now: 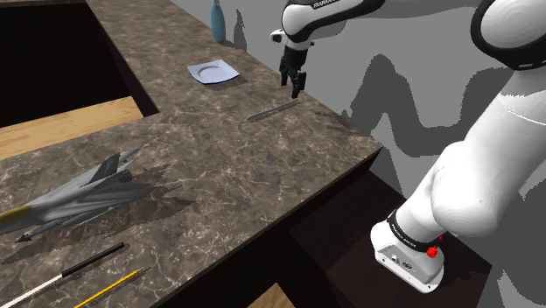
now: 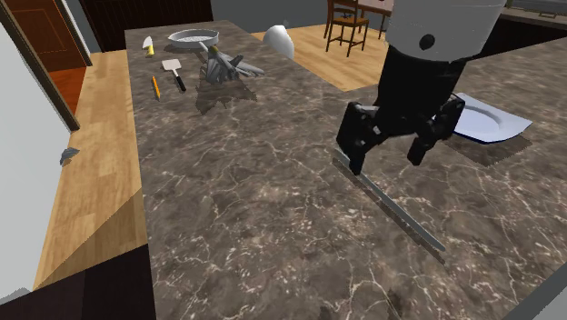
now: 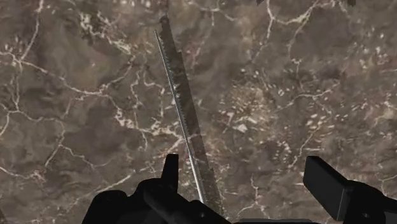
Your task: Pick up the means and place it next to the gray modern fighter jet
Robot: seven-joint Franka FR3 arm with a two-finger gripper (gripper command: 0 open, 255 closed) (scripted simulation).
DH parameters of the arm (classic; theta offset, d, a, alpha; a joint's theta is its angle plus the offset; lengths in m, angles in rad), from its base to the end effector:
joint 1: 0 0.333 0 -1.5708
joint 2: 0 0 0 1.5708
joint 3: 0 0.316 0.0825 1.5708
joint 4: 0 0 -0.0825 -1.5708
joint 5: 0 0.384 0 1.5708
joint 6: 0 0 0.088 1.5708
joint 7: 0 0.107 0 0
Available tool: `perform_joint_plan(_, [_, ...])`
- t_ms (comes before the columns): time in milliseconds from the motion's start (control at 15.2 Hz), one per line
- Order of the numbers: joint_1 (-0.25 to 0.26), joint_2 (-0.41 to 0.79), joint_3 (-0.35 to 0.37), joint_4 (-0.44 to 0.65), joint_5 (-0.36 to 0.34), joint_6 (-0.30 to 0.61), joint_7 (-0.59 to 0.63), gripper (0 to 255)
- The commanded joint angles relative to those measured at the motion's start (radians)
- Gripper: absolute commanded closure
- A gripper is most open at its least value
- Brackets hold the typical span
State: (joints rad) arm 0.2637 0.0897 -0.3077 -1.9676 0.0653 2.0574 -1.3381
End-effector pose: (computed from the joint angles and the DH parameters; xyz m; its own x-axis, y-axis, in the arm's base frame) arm 0.5759 -0.0186 0.4291 0.3010 0.9531 0.0309 0.9536 -0.3011 -0.0030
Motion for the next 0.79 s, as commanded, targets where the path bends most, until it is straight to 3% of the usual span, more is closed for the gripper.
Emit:
perform_joint_plan(0, [0.004,0.061,0.014,0.034,0.028,0.025,-0.086,0])
perform_joint_plan(264, [0.004,0.179,0.055,0.13,0.072,0.044,-0.231,0])
perform_joint_plan(726, [0.002,0.221,0.062,0.089,0.089,0.124,-0.242,0])
